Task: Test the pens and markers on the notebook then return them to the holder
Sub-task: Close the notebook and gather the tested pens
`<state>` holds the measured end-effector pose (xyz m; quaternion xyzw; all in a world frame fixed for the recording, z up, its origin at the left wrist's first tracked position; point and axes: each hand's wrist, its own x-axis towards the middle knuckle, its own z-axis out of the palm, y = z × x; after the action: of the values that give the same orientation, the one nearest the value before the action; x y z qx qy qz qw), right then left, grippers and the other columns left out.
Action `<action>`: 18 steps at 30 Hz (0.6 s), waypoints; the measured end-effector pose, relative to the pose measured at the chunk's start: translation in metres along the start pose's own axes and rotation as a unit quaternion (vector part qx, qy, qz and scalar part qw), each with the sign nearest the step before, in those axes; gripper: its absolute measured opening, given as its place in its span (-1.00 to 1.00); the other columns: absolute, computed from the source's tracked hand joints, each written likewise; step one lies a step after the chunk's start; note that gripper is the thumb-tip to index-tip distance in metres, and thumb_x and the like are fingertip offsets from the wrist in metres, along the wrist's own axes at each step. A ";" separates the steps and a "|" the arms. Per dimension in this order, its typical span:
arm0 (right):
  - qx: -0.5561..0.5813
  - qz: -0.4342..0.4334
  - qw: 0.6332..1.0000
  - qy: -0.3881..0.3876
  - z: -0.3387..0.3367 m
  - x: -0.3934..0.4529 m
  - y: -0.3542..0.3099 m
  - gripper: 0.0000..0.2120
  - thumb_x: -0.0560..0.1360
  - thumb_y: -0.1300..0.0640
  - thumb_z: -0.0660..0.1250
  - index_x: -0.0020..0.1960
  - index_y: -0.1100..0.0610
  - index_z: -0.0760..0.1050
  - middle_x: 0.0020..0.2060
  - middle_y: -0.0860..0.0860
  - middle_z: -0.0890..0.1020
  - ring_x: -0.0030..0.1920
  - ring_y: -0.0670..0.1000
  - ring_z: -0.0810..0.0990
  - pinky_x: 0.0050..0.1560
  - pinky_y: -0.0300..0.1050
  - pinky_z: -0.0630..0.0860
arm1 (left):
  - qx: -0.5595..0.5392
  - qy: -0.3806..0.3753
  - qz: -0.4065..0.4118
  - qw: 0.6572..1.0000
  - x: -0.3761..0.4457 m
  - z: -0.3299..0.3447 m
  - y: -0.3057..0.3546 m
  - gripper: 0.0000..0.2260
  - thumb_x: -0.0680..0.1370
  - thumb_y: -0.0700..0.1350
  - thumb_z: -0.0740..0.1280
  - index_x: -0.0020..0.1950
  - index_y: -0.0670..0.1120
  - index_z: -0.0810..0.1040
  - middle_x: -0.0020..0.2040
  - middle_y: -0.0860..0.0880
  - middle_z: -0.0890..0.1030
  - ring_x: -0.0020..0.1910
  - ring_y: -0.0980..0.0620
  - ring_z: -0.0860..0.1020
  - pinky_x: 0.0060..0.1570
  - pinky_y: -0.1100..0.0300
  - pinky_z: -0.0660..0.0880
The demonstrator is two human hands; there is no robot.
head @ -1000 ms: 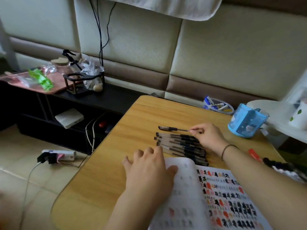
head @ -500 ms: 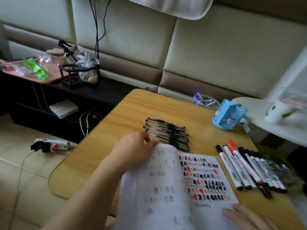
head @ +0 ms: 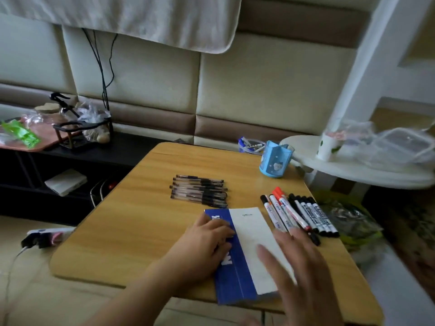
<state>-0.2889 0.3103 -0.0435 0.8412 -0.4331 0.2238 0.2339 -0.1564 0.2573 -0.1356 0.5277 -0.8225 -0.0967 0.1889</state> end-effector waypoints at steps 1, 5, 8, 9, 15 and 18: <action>0.045 0.024 0.998 -0.029 0.021 -0.031 0.014 -0.62 0.56 -0.16 0.16 0.31 -0.03 0.42 0.28 0.10 0.54 0.31 0.21 0.48 0.22 0.27 0.39 | 0.014 -0.008 0.009 1.000 -0.001 0.000 0.001 -0.67 0.62 0.08 0.13 0.38 0.19 0.37 0.38 0.24 0.34 0.29 0.16 0.21 0.33 0.09 0.28; 0.098 0.036 0.953 -0.283 0.052 -0.103 0.022 -0.66 0.62 -0.12 -0.07 0.19 -0.08 0.41 0.01 -0.06 0.71 -0.05 0.04 0.72 -0.25 0.06 0.67 | 0.028 -0.053 0.014 0.998 -0.010 -0.013 0.001 -0.57 0.58 -0.10 0.14 0.44 0.17 0.30 0.46 0.22 0.27 0.37 0.12 0.12 0.41 0.04 0.07; 0.098 -0.001 0.955 -0.281 0.041 -0.101 0.039 -0.53 0.63 -0.19 -0.17 0.45 -0.12 0.23 0.31 -0.14 0.53 0.22 -0.12 0.57 0.17 -0.15 0.55 | 0.035 -0.054 0.095 0.993 -0.021 -0.022 -0.008 -0.49 0.50 0.04 0.24 0.44 0.25 0.22 0.46 0.29 0.22 0.43 0.17 0.06 0.43 0.08 -0.05; 0.081 -0.026 0.955 -0.283 0.034 -0.097 0.037 -0.46 0.61 -0.22 -0.19 0.53 -0.09 0.07 0.47 -0.17 0.31 0.40 -0.16 0.36 0.42 -0.25 0.25 | 0.027 -0.041 0.112 0.993 -0.024 -0.024 -0.010 -0.47 0.49 0.09 0.27 0.44 0.27 0.21 0.45 0.31 0.22 0.44 0.20 0.07 0.43 0.12 -0.05; 0.039 -0.051 0.960 -0.272 -0.011 -0.042 0.063 -0.70 0.64 -0.17 -0.16 0.29 -0.41 0.18 0.32 -0.52 0.24 0.43 -0.29 0.19 0.45 -0.35 -0.14 | 0.068 0.145 0.137 0.978 -0.022 -0.041 -0.014 -0.80 0.51 0.07 0.32 0.13 0.20 0.54 0.02 0.24 0.61 -0.03 0.23 0.51 -0.09 0.20 0.51; -0.041 -0.028 0.959 -0.278 -0.028 -0.008 0.043 -0.60 0.57 -0.28 -0.07 0.07 -0.19 0.49 -0.05 -0.20 0.63 -0.01 -0.12 0.63 0.06 -0.04 0.39 | 0.137 0.184 0.116 0.966 -0.016 -0.052 -0.010 -0.84 0.52 0.08 0.23 0.05 0.17 0.54 -0.10 0.19 0.60 -0.14 0.14 0.51 -0.18 0.17 0.50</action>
<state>-0.3339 0.3100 -0.0176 0.8716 -0.4661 -0.0438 0.1450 -0.1202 0.2694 -0.0951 0.4588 -0.8344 0.1384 0.2723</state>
